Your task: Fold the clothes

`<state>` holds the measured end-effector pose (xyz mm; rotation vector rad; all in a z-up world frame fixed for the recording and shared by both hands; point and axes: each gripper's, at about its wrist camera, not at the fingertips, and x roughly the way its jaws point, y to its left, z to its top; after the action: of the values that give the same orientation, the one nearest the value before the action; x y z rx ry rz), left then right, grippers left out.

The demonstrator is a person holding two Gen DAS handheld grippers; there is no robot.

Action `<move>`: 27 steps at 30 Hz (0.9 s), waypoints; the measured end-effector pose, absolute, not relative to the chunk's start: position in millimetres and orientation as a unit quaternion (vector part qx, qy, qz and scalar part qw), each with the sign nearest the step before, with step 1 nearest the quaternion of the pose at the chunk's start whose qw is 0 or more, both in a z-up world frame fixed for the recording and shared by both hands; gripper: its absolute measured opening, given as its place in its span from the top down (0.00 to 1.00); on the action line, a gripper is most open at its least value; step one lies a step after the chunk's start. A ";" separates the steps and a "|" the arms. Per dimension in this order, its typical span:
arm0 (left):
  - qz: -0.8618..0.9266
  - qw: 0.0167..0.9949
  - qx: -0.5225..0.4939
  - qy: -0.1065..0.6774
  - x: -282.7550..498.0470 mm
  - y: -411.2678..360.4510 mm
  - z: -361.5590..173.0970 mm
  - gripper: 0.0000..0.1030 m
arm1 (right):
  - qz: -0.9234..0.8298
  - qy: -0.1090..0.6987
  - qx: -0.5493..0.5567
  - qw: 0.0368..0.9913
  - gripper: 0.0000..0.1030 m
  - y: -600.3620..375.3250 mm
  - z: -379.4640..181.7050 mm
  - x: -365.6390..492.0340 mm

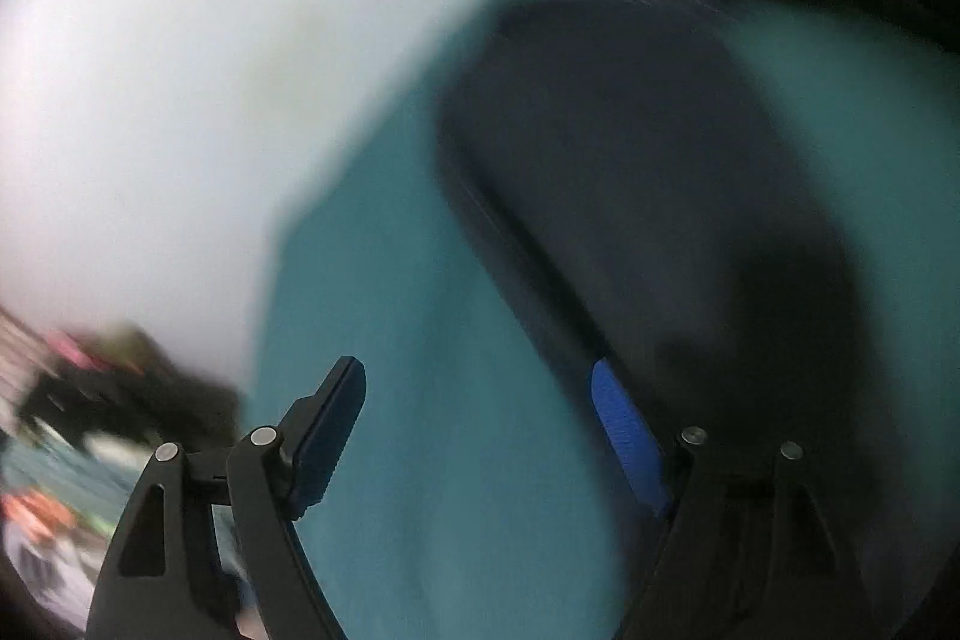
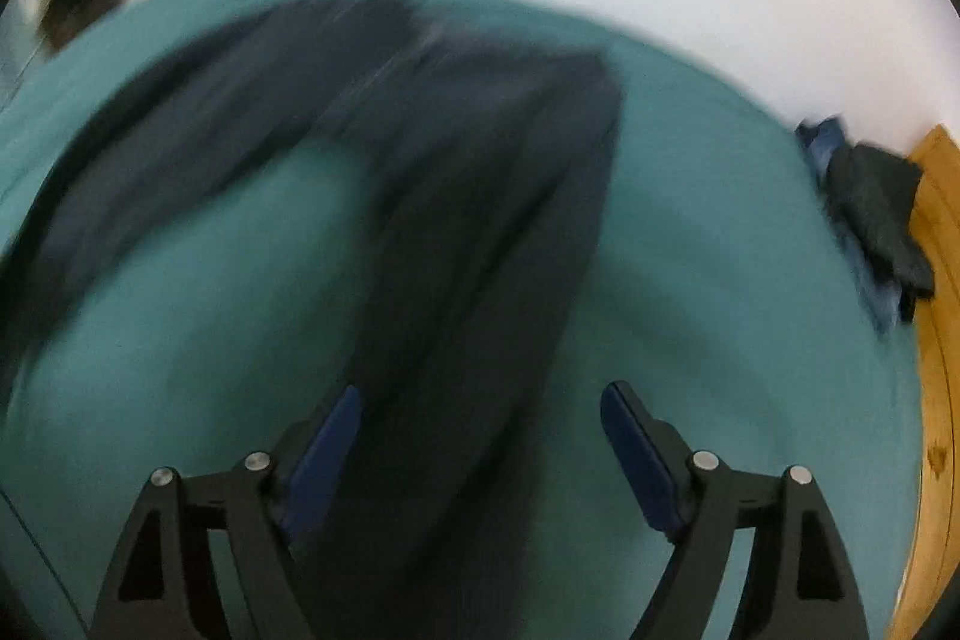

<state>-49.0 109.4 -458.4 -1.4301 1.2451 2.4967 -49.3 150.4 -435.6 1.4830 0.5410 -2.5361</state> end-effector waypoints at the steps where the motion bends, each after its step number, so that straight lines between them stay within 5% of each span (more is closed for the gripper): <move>1: 0.776 0.001 -0.492 0.393 -15.0 113.3 -466.0 0.23 | -0.832 0.194 0.513 0.081 0.22 148.0 -442.2 -11.6; 5: 0.714 -0.046 -0.648 0.260 82.3 115.5 -495.4 0.23 | -0.799 0.223 0.556 0.055 0.22 124.5 -459.5 93.8; 10: 0.716 -0.144 -0.674 0.116 106.3 95.9 -509.2 0.23 | -0.794 0.129 0.593 0.027 0.22 119.5 -451.1 157.2; 15: 0.721 -0.053 -0.678 -0.136 121.3 92.4 -511.3 0.25 | -0.796 0.102 0.597 0.022 0.22 119.0 -445.6 171.1; 16: 0.716 -0.047 -0.674 -0.175 125.8 91.1 -518.2 0.42 | -0.798 0.099 0.594 0.022 0.22 120.1 -444.5 169.2; 17: 0.708 -0.042 -0.670 -0.218 130.8 88.6 -524.7 0.79 | -0.800 0.095 0.591 0.023 0.22 121.4 -443.6 168.0; 22: 0.724 0.017 -0.587 -0.362 161.5 82.4 -493.7 0.94 | -0.819 0.062 0.570 0.019 0.22 129.0 -435.0 166.3; 25: 0.763 -0.029 -0.561 -0.320 149.7 48.4 -459.4 0.89 | -0.824 0.054 0.564 0.024 0.22 136.5 -426.1 172.2; 27: 0.782 -0.130 -0.579 -0.189 143.6 31.5 -449.4 0.87 | -0.823 0.050 0.565 0.027 0.22 139.8 -424.1 171.9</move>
<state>143.6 31.5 -449.4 -1.9873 -0.6470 2.6835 171.9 139.8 -424.2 1.7445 0.1553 -2.5432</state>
